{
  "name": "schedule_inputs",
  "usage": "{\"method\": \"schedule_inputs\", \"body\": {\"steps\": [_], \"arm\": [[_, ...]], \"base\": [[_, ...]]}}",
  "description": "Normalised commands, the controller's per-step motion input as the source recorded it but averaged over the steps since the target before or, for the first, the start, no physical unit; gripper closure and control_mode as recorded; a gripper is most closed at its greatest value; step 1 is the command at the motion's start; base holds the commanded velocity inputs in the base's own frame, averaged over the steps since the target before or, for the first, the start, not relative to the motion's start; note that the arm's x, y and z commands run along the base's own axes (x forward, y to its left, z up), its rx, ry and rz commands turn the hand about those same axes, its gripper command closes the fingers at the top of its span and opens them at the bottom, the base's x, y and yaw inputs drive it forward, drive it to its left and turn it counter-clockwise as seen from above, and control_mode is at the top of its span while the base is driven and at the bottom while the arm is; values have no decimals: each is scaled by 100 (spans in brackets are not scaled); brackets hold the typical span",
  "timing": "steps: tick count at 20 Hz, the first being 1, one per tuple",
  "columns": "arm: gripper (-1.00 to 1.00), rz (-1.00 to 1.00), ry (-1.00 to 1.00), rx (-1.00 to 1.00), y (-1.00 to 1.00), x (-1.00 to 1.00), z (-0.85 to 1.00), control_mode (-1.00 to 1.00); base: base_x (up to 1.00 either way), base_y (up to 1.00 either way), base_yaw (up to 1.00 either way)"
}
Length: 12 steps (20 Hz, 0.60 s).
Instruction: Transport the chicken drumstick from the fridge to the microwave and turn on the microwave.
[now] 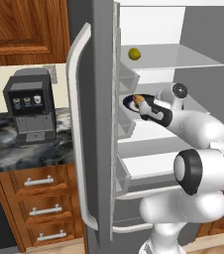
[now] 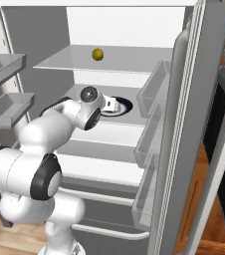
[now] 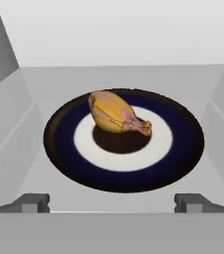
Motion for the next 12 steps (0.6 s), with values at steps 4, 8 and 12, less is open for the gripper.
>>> {"method": "schedule_inputs", "body": {"steps": [4,8,12], "arm": [[-100,4,9,0,-9,10,0,-100],[-100,3,6,0,-7,14,0,-100],[-100,4,0,0,-8,16,0,-100]], "base": [[0,0,0],[0,0,0],[0,0,0]]}}
